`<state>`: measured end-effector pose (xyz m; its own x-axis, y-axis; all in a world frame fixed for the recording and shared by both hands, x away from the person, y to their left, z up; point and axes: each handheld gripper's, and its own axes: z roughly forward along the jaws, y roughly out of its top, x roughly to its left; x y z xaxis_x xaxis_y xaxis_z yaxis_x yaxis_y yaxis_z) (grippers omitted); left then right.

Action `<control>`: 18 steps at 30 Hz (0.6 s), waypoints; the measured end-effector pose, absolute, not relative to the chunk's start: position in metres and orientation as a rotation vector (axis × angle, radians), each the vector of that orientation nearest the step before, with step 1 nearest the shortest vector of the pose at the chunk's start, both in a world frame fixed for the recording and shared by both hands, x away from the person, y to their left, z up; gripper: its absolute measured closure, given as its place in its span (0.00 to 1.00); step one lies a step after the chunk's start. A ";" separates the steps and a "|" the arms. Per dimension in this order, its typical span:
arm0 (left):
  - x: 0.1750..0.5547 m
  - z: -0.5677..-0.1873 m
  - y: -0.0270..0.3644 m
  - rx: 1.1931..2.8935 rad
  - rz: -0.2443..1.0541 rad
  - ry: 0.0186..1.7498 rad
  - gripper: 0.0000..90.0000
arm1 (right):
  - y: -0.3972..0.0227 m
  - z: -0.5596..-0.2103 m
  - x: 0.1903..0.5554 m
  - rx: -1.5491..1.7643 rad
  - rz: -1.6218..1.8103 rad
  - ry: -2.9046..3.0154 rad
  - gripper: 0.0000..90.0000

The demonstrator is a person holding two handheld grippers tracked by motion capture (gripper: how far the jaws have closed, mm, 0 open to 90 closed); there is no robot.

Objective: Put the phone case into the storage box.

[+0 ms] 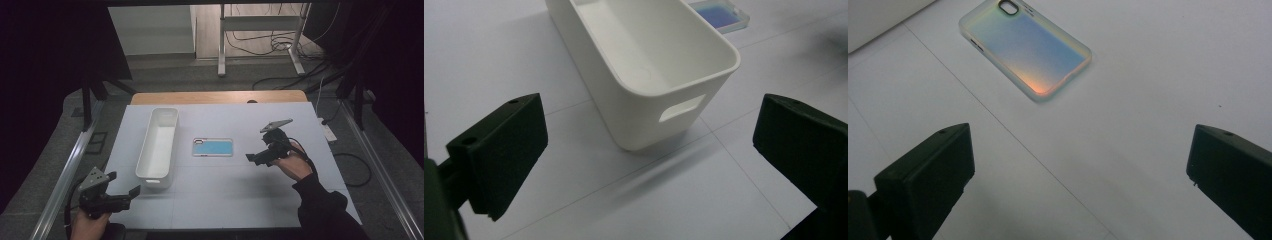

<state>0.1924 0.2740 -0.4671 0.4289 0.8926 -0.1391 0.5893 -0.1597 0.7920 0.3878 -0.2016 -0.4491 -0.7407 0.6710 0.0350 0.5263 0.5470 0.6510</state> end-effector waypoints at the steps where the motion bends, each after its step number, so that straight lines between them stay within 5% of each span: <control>1: 0.192 -0.467 0.274 1.859 0.465 1.262 0.02 | -0.200 -0.449 0.389 1.002 0.967 2.567 0.00; 18: 0.192 -0.467 0.275 1.856 0.460 1.261 0.02 | -0.177 -0.452 0.401 0.959 0.972 2.591 0.00</control>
<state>0.1925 0.2745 -0.4671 0.4303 0.8911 -0.1443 0.5892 -0.1562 0.7927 0.4009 -0.1768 -0.4517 -0.7651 0.6433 0.0279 0.5029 0.5700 0.6497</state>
